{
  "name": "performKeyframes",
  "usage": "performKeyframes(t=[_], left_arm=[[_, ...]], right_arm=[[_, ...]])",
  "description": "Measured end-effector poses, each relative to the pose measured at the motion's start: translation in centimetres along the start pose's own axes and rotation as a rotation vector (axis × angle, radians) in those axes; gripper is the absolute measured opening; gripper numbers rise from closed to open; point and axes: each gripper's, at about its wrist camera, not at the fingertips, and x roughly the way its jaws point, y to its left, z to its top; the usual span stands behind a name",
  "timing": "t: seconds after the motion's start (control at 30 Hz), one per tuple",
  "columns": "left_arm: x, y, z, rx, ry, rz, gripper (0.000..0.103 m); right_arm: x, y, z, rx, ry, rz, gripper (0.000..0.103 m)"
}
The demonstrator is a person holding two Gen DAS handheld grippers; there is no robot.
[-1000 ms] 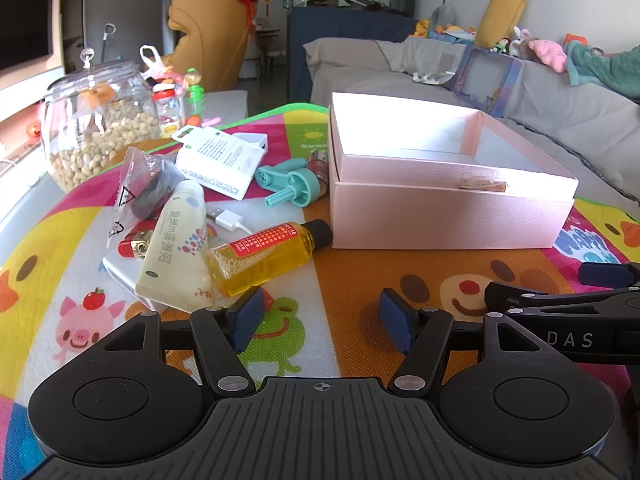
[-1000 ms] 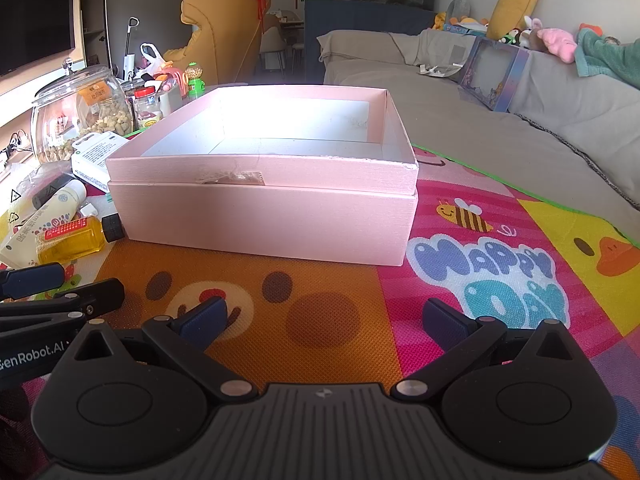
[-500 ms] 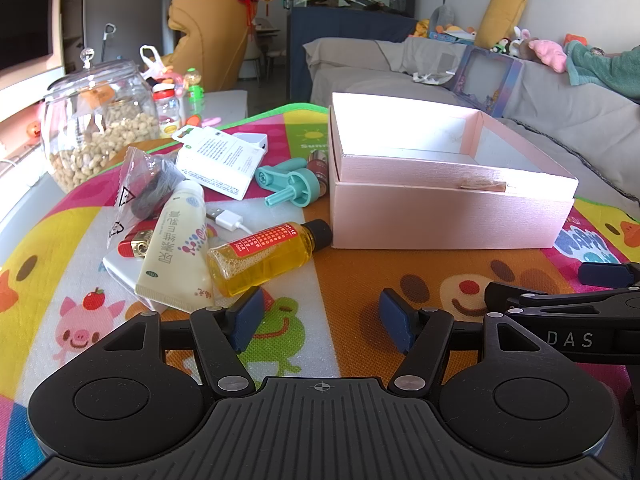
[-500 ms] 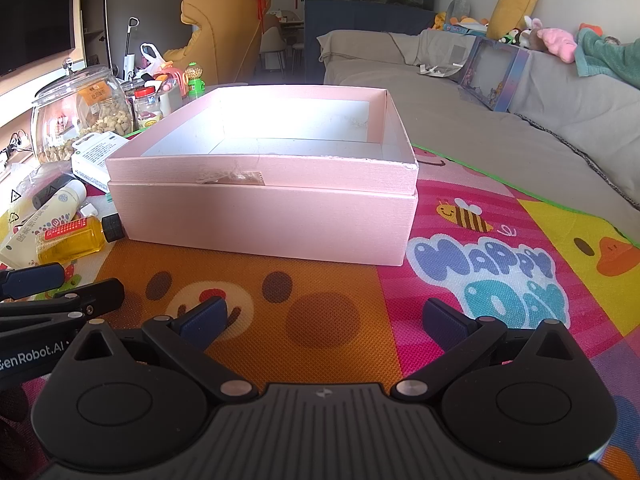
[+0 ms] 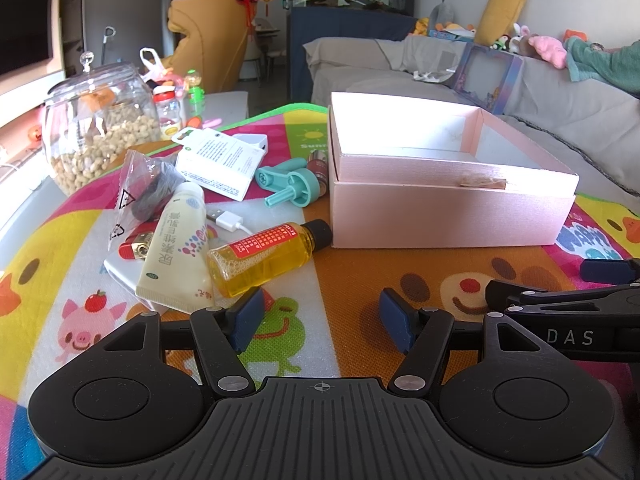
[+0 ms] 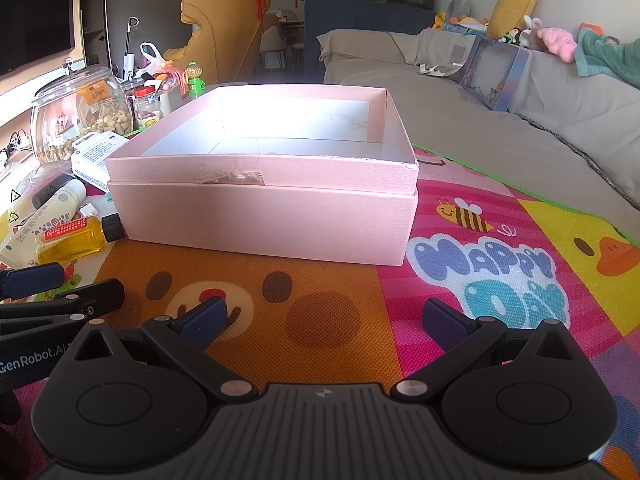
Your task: Organize rigid objects
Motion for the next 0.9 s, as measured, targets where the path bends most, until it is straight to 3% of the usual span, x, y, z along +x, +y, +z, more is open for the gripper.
performKeyframes(t=[0.8, 0.9], left_arm=[[0.00, -0.03, 0.00, 0.001, -0.001, 0.003, 0.069], [-0.27, 0.45, 0.08, -0.021, -0.010, -0.010, 0.065]], right_arm=[[0.14, -0.06, 0.07, 0.004, 0.003, 0.004, 0.103], [0.04, -0.25, -0.04, 0.006, 0.004, 0.008, 0.103]])
